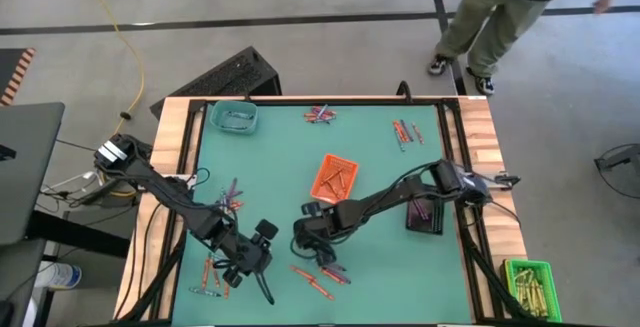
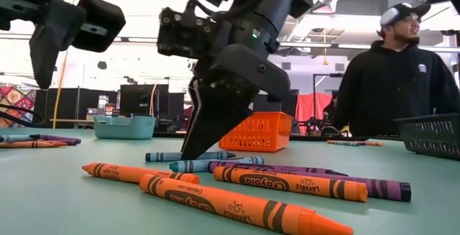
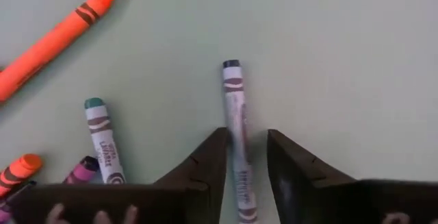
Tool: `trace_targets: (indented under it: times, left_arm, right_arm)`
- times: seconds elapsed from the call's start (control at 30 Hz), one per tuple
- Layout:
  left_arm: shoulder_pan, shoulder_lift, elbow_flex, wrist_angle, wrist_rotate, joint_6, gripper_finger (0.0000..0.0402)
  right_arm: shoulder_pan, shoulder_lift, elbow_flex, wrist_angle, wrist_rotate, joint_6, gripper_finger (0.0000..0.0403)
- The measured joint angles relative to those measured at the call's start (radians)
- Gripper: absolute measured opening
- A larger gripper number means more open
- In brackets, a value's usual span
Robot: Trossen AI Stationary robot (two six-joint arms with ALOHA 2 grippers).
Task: Sort crayons
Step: Put the blue crayon into the blue bin
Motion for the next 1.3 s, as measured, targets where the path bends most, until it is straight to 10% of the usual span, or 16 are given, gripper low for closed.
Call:
trace_targets:
  times: [0.23, 0.97, 1.3]
  left_arm:
    - [-0.02, -0.001, 0.0, -0.017, -0.1, -0.008, 0.0153]
    - [-0.171, -0.061, 0.0, 0.12, -0.768, 0.173, 0.0153]
    - [-0.191, -0.186, 0.0, 0.297, -0.723, 0.358, 0.0153]
  right_arm:
    - [0.028, 0.012, 0.079, -0.101, 0.016, -0.017, 0.0011]
    - [0.189, 0.014, 0.494, -0.507, 0.327, 0.111, 0.0001]
    - [0.272, 0.013, 0.693, -0.615, 0.532, 0.099, 0.0]
